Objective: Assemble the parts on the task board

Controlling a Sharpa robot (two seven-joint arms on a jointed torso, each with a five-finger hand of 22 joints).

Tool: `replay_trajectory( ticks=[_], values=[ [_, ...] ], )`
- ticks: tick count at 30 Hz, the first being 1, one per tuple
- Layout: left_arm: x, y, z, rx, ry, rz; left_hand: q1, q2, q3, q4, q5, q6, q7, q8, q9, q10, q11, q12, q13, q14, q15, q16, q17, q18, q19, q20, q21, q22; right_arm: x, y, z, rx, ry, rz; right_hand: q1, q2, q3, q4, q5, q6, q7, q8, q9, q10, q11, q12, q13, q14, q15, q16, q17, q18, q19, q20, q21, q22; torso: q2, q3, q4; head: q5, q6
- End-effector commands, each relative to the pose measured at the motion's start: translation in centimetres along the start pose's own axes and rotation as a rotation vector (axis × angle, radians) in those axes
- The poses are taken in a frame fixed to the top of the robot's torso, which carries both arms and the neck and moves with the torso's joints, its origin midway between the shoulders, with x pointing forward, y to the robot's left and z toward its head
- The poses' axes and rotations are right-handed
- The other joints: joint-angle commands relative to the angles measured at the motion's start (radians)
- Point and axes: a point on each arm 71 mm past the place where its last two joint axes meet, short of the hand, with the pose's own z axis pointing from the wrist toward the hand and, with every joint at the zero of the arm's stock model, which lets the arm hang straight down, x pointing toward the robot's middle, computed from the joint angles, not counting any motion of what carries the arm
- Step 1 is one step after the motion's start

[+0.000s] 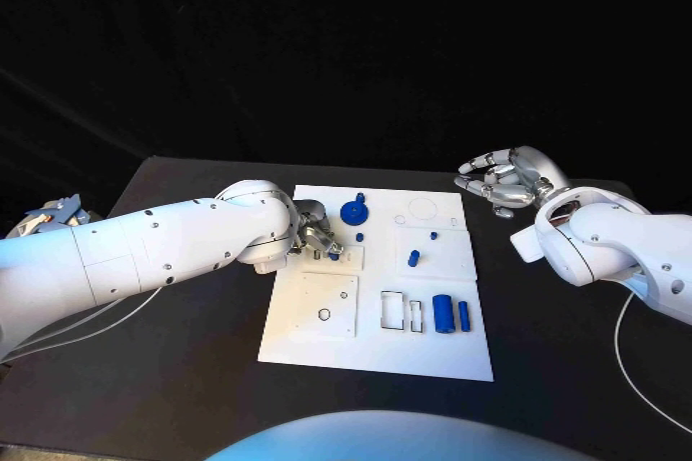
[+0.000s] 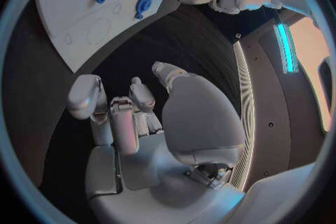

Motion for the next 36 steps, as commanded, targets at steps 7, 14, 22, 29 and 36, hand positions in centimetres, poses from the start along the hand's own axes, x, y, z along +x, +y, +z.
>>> replay_trajectory(
  ticks=[7,14,22,29,36],
  values=[
    [1.31,0.32,0.29,-0.027,0.07,0.021,-0.029,-0.002,-0.009,-0.041,-0.008,0.01,-0.006,-0.013,-0.006,0.004,-0.004,0.006,0.005,0.096,-0.008,0.006,0.233,-0.014,0.011,-0.002,-0.008,0.001,-0.02,0.06,-0.04,-0.012,-0.001,-0.005,-0.008,-0.001,-0.001,0.006,0.004,0.002,-0.003,0.004,-0.002,-0.006,-0.003,-0.004,-0.002,0.074,-0.008,-0.005,0.145,0.02,-0.008,-0.002,-0.006,-0.004,0.0,-0.0001,0.0002,-0.002,0.0],
    [1.32,0.35,0.29,-0.029,0.073,0.025,-0.036,-0.01,-0.077,-0.005,-0.01,0.017,-0.007,-0.017,-0.009,0.005,-0.005,0.01,0.011,0.097,-0.008,0.008,0.236,-0.015,0.015,-0.003,-0.009,0.004,-0.04,0.05,-0.05,-0.012,-0.002,-0.004,-0.009,-0.001,-0.002,0.007,0.004,0.001,-0.003,0.004,-0.002,-0.007,-0.002,-0.005,-0.002,0.074,-0.008,-0.005,0.145,0.02,-0.008,-0.002,-0.007,-0.004,0.0,-0.0006,0.0005,-0.003,-0.001],
    [1.35,0.41,0.26,-0.031,0.078,0.034,-0.022,-0.013,-0.091,-0.007,-0.01,0.017,-0.009,-0.018,-0.009,0.005,-0.007,0.011,0.012,0.097,-0.009,0.008,0.237,-0.015,0.015,-0.003,-0.01,0.004,-0.05,0.04,-0.06,-0.012,-0.003,-0.004,-0.009,-0.001,-0.002,0.007,0.004,0.001,-0.003,0.004,-0.002,-0.007,-0.002,-0.005,-0.002,0.074,-0.008,-0.005,0.145,0.02,-0.008,-0.002,-0.007,-0.004,0.0,-0.0004,-0.0002,-0.003,-0.003],
    [1.31,0.44,0.26,-0.032,0.074,0.034,-0.02,-0.015,-0.101,-0.002,-0.01,0.017,-0.008,-0.019,-0.01,0.004,-0.006,0.01,0.01,0.097,-0.009,0.008,0.237,-0.015,0.016,-0.004,-0.01,0.004,-0.07,0.03,-0.06,-0.012,-0.004,-0.003,-0.011,-0.001,-0.003,0.009,0.003,0.001,-0.003,0.004,-0.002,-0.006,-0.002,-0.004,-0.001,0.074,-0.008,-0.005,0.145,0.02,-0.008,-0.002,-0.008,-0.004,0.0,-0.0001,-0.0002,-0.002,-0.001],
    [1.23,0.44,0.23,-0.03,0.064,0.028,-0.044,-0.021,-0.191,0.061,-0.036,0.026,-0.006,-0.024,-0.014,0.006,-0.005,0.013,0.015,0.098,-0.008,0.009,0.24,-0.016,0.019,-0.003,-0.011,0.007,-0.1,0.03,-0.05,-0.013,-0.006,-0.003,-0.018,-0.002,-0.007,0.016,-0.002,-0.002,-0.003,0.006,-0.004,-0.008,-0.002,-0.005,-0.004,0.074,-0.008,-0.006,0.144,0.02,-0.009,-0.002,-0.011,-0.006,0.0,-0.0003,0.0002,-0.003,0.0]
  ],
)
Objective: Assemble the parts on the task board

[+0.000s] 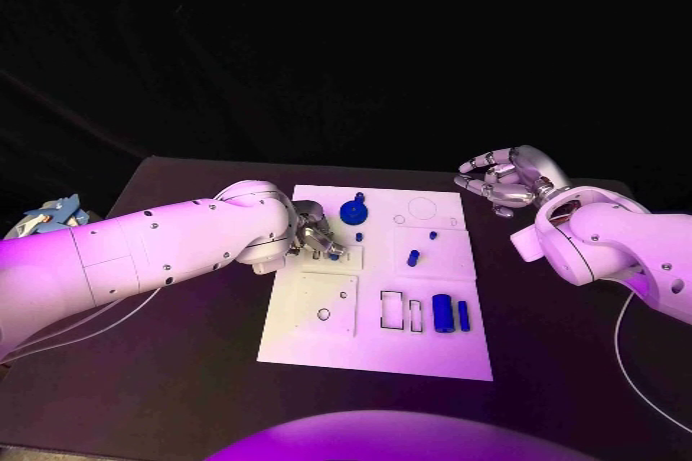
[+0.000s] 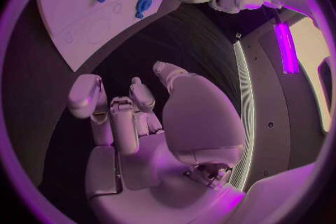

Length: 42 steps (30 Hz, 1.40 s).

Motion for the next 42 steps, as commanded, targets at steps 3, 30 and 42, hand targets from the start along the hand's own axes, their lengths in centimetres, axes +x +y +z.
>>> replay_trajectory(
  ticks=[3,30,42],
  values=[
    [1.1,0.2,0.1,-0.015,0.053,0.019,-0.019,0.008,-0.049,0.016,-0.047,0.004,0.004,-0.008,-0.004,0.003,-0.001,0.006,0.002,0.102,-0.004,0.006,0.24,-0.016,0.01,0.001,-0.006,0.003,0.0,0.1,0.0,-0.013,-0.002,-0.003,-0.015,0.003,0.0,0.01,-0.005,-0.002,-0.003,0.006,-0.002,-0.008,-0.002,-0.005,-0.001,0.074,-0.008,-0.006,0.143,0.02,-0.005,0.002,-0.008,0.0,-0.001,-0.0004,-0.0001,0.0,0.002],
    [-2.7,-1.4,-1.8,0.054,-0.031,-0.083,-0.042,0.019,-0.085,0.017,-0.059,-0.018,0.013,-0.023,-0.009,-0.026,0.007,-0.03,-0.044,0.092,0.001,-0.008,0.202,-0.008,-0.01,0.002,-0.029,-0.039,0.1,-0.2,0.1,-0.007,-0.007,0.002,-0.02,0.003,-0.004,0.015,-0.012,-0.004,-0.003,0.008,-0.003,-0.009,-0.002,-0.005,-0.003,0.074,-0.008,-0.007,0.142,0.02,-0.005,0.002,-0.009,-0.001,-0.001,-0.0012,-0.0016,0.0,0.018],
    [-8.3,0.4,-2.1,-0.011,-0.108,-0.109,0.04,0.026,-0.113,0.015,-0.052,-0.146,0.093,-0.185,-0.113,-0.222,0.076,-0.317,-0.386,0.08,0.06,-0.028,0.153,0.002,-0.046,0.048,-0.07,-0.102,0.2,-0.3,0.1,-0.004,-0.002,0.003,-0.02,0.005,-0.004,0.017,-0.01,-0.004,-0.003,0.008,-0.003,-0.008,-0.002,-0.004,-0.002,0.074,-0.008,-0.007,0.142,0.021,-0.005,0.002,-0.009,-0.001,0.0,0.0004,0.0021,-0.002,0.027]
  ],
)
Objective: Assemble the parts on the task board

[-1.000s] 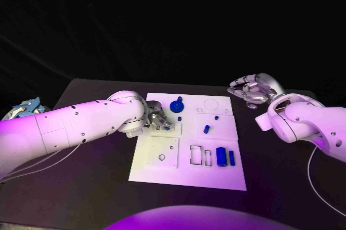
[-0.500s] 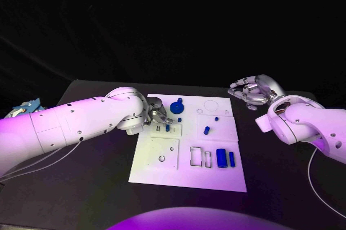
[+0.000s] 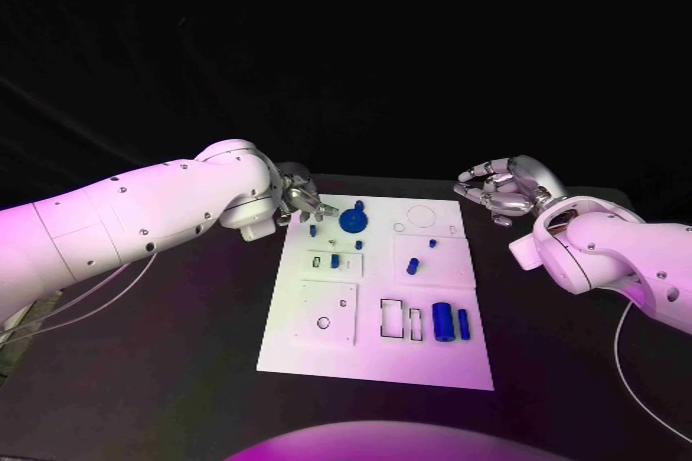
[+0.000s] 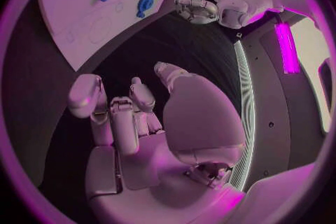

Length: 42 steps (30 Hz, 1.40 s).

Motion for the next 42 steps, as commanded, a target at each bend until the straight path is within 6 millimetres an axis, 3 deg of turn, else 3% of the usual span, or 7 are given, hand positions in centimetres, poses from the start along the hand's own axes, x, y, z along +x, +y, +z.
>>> replay_trajectory(
  ticks=[1,2,11,24,30,42],
  values=[
    [-0.5,0.1,0.4,-0.003,0.002,-0.01,0.027,-0.003,-0.011,-0.001,0.004,-0.015,0.014,-0.024,-0.02,-0.044,0.012,-0.053,-0.056,0.068,0.015,-0.016,0.125,0.008,-0.021,0.012,-0.027,-0.043,0.2,0.1,0.0,-0.009,0.006,0.001,-0.01,0.003,0.002,0.006,-0.002,-0.004,-0.003,0.004,-0.001,-0.004,0.001,-0.004,0.0,0.074,-0.008,-0.007,0.142,0.02,-0.005,0.002,-0.005,0.0,0.001,-0.0004,0.0004,0.003,0.006],
    [-0.8,0.2,0.6,-0.006,-0.009,-0.012,0.037,-0.004,-0.012,-0.001,0.005,-0.027,0.021,-0.034,-0.027,-0.063,0.018,-0.067,-0.065,0.063,0.02,-0.025,0.107,0.012,-0.036,0.016,-0.043,-0.069,0.2,0.0,0.0,-0.009,0.007,0.001,-0.01,0.003,0.002,0.006,-0.002,-0.004,-0.003,0.004,-0.001,-0.004,0.001,-0.004,0.0,0.074,-0.008,-0.007,0.142,0.02,-0.005,0.002,-0.005,0.0,0.001,-0.0005,0.0005,0.003,0.006],
    [-2.3,1.2,2.1,-0.052,-0.05,0.025,0.038,-0.007,-0.021,0.001,0.001,-0.026,0.024,-0.037,-0.032,-0.066,0.022,-0.072,-0.072,0.066,0.024,-0.021,0.117,0.008,-0.023,0.021,-0.031,-0.044,0.4,0.0,0.0,-0.009,0.012,0.003,-0.01,0.004,0.002,0.007,0.0,-0.004,-0.003,0.005,-0.001,-0.004,0.001,-0.004,0.0,0.074,-0.008,-0.007,0.142,0.02,-0.005,0.002,-0.005,0.0,0.001,-0.001,0.0002,0.006,0.009],
    [-1.0,1.6,3.5,-0.117,0.09,0.129,0.029,-0.007,-0.041,0.002,-0.009,-0.007,0.019,-0.028,-0.037,-0.057,0.018,-0.067,-0.079,0.066,0.022,-0.023,0.111,0.005,-0.008,0.022,-0.016,-0.017,0.6,0.1,0.0,-0.015,0.016,0.005,-0.009,0.004,0.002,0.007,0.001,-0.004,-0.004,0.006,-0.002,-0.003,0.001,-0.003,0.001,0.074,-0.008,-0.007,0.142,0.021,-0.005,0.002,-0.006,0.0,0.002,-0.0006,-0.0008,0.01,0.005],
    [-0.8,1.7,3.7,-0.125,0.106,0.136,0.019,0.001,-0.048,0.003,-0.013,0.0,0.017,-0.025,-0.039,-0.053,0.016,-0.064,-0.081,0.065,0.02,-0.024,0.107,0.003,-0.003,0.022,-0.011,-0.007,0.7,0.1,0.0,-0.017,0.016,0.005,-0.007,0.005,0.003,0.006,0.003,-0.003,-0.004,0.006,-0.002,-0.002,0.001,-0.003,0.001,0.074,-0.008,-0.007,0.142,0.02,-0.004,0.002,-0.005,0.001,0.0,0.0017,-0.0004,0.01,0.002],
    [-0.3,1.7,3.8,-0.126,0.147,0.14,0.016,0.016,-0.05,0.002,-0.012,0.015,0.011,-0.018,-0.041,-0.045,0.011,-0.058,-0.083,0.064,0.017,-0.026,0.1,0.002,0.001,0.021,-0.006,0.001,0.8,0.1,0.1,-0.02,0.018,0.006,-0.006,0.005,0.004,0.005,0.003,-0.003,-0.004,0.007,-0.002,-0.002,0.001,-0.002,0.002,0.074,-0.009,-0.007,0.142,0.02,-0.004,0.002,-0.005,0.0,0.001,0.0012,-0.0008,0.009,0.002]
  ],
)
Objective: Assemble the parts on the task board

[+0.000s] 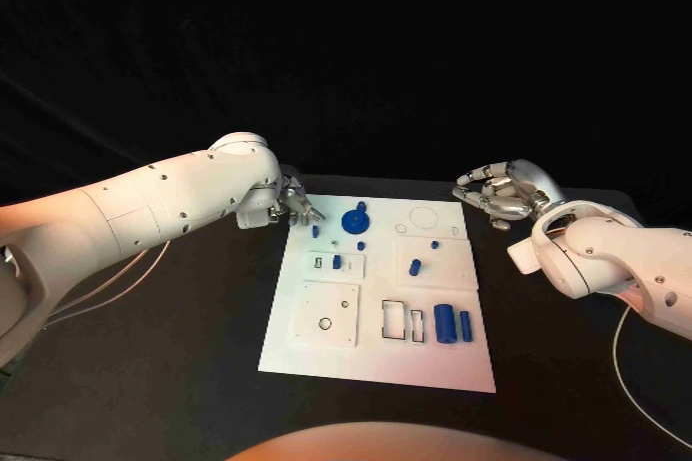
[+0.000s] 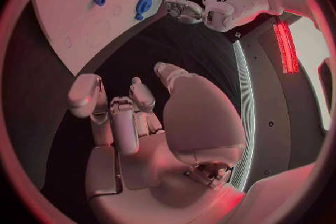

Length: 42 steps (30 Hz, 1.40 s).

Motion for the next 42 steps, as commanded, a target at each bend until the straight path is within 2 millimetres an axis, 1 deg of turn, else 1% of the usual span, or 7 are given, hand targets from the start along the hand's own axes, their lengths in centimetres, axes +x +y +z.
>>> replay_trajectory(
  ticks=[1,9,13,15,18,24,42],
  values=[
    [0.3,-0.2,0.01,0.004,0.042,0.019,-0.001,0.007,-0.005,-0.002,-0.002,0.007,0.001,0.004,-0.001,0.005,-0.001,0.004,-0.001,0.064,-0.001,-0.003,0.1,0.002,0.004,0.0,0.006,0.001,0.11,0.1,0.01,-0.013,0.007,-0.002,-0.006,0.005,0.001,0.003,0.003,-0.003,-0.004,0.007,-0.001,-0.002,0.001,-0.002,0.001,0.074,-0.009,-0.007,0.142,0.02,-0.004,0.002,-0.001,0.0,0.0,0.0002,0.0,0.0,-0.001],
    [0.52,-0.56,0.2,0.014,0.044,0.012,0.004,0.013,-0.003,-0.003,-0.001,0.01,-0.001,0.006,-0.002,0.006,-0.002,0.005,-0.002,0.064,-0.002,-0.004,0.099,0.001,0.006,0.0,0.009,0.005,0.16,0.13,0.03,-0.013,0.008,-0.002,-0.006,0.005,0.001,0.003,0.003,-0.003,-0.004,0.007,-0.001,-0.002,0.001,-0.002,0.001,0.074,-0.009,-0.007,0.142,0.02,-0.004,0.002,-0.001,0.0,0.001,-0.001,-0.0003,-0.005,-0.001],
    [0.56,-0.66,0.3,0.014,0.04,0.005,0.01,0.028,0.003,-0.002,0.0,0.013,-0.002,0.008,-0.005,0.008,-0.004,0.008,-0.004,0.064,-0.004,-0.003,0.099,0.001,0.007,-0.002,0.011,0.007,0.15,0.15,0.03,-0.016,0.004,0.0,-0.003,0.007,0.002,0.002,0.004,-0.003,-0.004,0.008,-0.001,-0.001,0.0,-0.001,0.002,0.074,-0.009,-0.007,0.143,0.02,-0.003,0.001,-0.001,0.001,0.001,-0.0003,-0.001,-0.005,-0.004],
    [0.57,-0.66,0.34,0.012,0.041,0.003,0.01,0.043,0.007,-0.002,0.0,0.015,-0.003,0.009,-0.006,0.008,-0.004,0.009,-0.006,0.065,-0.005,-0.003,0.098,0.001,0.006,-0.002,0.011,0.007,0.12,0.16,0.02,-0.017,0.0,0.0,-0.004,0.009,0.002,0.004,0.004,-0.002,-0.004,0.009,-0.001,-0.001,0.0,-0.001,0.002,0.074,-0.009,-0.006,0.144,0.02,-0.003,0.001,0.0,0.002,0.0,-0.0001,-0.0002,-0.006,-0.004],
    [0.61,-0.62,0.4,0.009,0.047,0.004,0.02,0.051,0.012,-0.005,-0.001,0.017,-0.004,0.012,-0.006,0.008,-0.006,0.01,-0.008,0.064,-0.006,-0.004,0.095,0.001,0.006,-0.002,0.012,0.009,0.09,0.17,0.03,-0.018,-0.003,0.001,-0.005,0.01,0.002,0.005,0.004,-0.002,-0.004,0.009,-0.001,0.0,0.0,-0.001,0.002,0.074,-0.009,-0.006,0.144,0.02,-0.003,0.001,-0.001,0.001,0.0,-0.0004,-0.0001,-0.007,-0.005],
    [0.74,-0.56,0.47,0.002,0.061,0.011,0.036,0.052,0.014,-0.007,0.0,0.02,-0.006,0.016,-0.006,0.008,-0.007,0.011,-0.009,0.064,-0.007,-0.004,0.096,0.001,0.005,-0.003,0.012,0.008,0.09,0.17,0.04,-0.019,-0.004,0.001,-0.005,0.01,0.002,0.005,0.004,-0.002,-0.004,0.009,-0.001,0.0,0.0,-0.001,0.002,0.074,-0.009,-0.006,0.144,0.02,-0.003,0.001,-0.001,0.001,0.0,-0.0001,0.0011,-0.007,-0.007],
    [0.96,-0.63,0.63,-0.001,0.07,0.015,0.064,0.052,0.018,-0.009,-0.001,0.024,-0.01,0.024,-0.006,0.008,-0.01,0.013,-0.012,0.064,-0.01,-0.004,0.094,0.001,0.005,-0.004,0.012,0.009,0.1,0.21,0.07,-0.022,-0.009,0.002,-0.004,0.013,0.003,0.006,0.006,-0.002,-0.004,0.01,-0.002,0.0,0.0,0.0,0.002,0.074,-0.009,-0.007,0.143,0.02,-0.002,0.001,0.0,0.002,0.0,-0.0003,0.0005,-0.01,-0.011]
  ],
)
